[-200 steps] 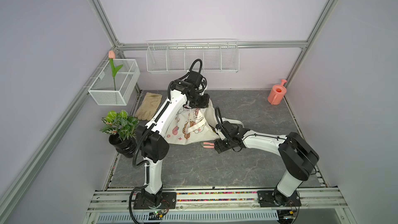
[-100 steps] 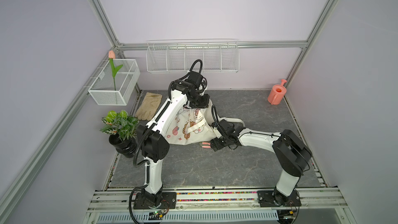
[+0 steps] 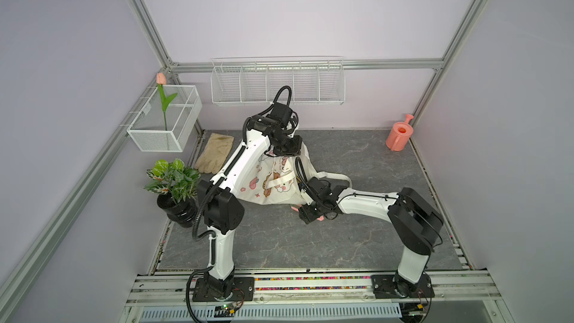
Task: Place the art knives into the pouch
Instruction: Pick up the utility knife at the center of the board.
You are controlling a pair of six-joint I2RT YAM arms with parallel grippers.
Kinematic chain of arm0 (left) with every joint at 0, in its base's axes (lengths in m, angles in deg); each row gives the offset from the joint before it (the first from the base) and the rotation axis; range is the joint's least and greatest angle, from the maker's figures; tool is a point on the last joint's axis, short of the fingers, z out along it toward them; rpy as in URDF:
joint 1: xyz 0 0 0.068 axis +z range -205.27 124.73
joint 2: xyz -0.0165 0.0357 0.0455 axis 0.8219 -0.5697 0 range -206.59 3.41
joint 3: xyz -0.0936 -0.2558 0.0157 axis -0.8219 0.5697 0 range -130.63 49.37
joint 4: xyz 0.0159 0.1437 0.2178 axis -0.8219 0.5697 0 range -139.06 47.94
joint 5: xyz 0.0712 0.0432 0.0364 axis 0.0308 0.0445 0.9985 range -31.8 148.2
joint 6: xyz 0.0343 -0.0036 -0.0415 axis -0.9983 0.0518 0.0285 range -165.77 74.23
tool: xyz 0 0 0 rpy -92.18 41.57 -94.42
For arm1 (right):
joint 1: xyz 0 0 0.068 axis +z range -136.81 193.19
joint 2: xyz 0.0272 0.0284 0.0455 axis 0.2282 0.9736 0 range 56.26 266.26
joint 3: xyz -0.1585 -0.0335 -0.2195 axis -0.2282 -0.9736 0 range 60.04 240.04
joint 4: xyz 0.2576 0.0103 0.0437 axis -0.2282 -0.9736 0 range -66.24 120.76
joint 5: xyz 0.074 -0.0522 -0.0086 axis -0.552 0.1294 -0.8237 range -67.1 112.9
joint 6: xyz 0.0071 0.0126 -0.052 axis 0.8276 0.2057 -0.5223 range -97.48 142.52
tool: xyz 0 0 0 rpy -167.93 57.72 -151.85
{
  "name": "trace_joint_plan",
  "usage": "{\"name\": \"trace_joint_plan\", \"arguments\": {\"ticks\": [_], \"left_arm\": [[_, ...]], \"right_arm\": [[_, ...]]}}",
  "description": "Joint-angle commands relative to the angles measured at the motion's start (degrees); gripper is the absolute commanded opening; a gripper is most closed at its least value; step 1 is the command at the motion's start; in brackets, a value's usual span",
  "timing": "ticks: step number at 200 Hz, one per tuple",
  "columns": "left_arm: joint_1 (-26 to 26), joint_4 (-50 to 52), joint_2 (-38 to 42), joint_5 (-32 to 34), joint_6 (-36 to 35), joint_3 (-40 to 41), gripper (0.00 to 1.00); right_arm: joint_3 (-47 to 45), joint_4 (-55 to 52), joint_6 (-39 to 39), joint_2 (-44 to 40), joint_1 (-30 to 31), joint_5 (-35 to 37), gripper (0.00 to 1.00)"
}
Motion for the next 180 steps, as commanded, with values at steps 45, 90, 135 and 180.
{"name": "trace_joint_plan", "arguments": {"ticks": [45, 90, 135, 180], "left_arm": [[0.19, -1.9, 0.85, -1.18, 0.21, 1.93, 0.0], [0.27, -1.88, 0.76, -1.11, 0.3, 1.51, 0.0], [0.35, -1.81, 0.48, -0.97, 0.29, 1.34, 0.0], [0.9, -1.89, -0.47, -1.18, 0.35, 0.67, 0.0]], "right_arm": [[1.16, -9.54, 1.69, 3.8, 2.83, 5.55, 0.43], [-2.16, -9.7, 2.93, 1.87, 3.86, 6.78, 0.29], [-4.6, -9.21, 3.16, -2.96, 3.89, 6.04, 0.22], [-6.52, -12.93, 2.42, -11.79, 3.94, 7.07, 0.22]]}}
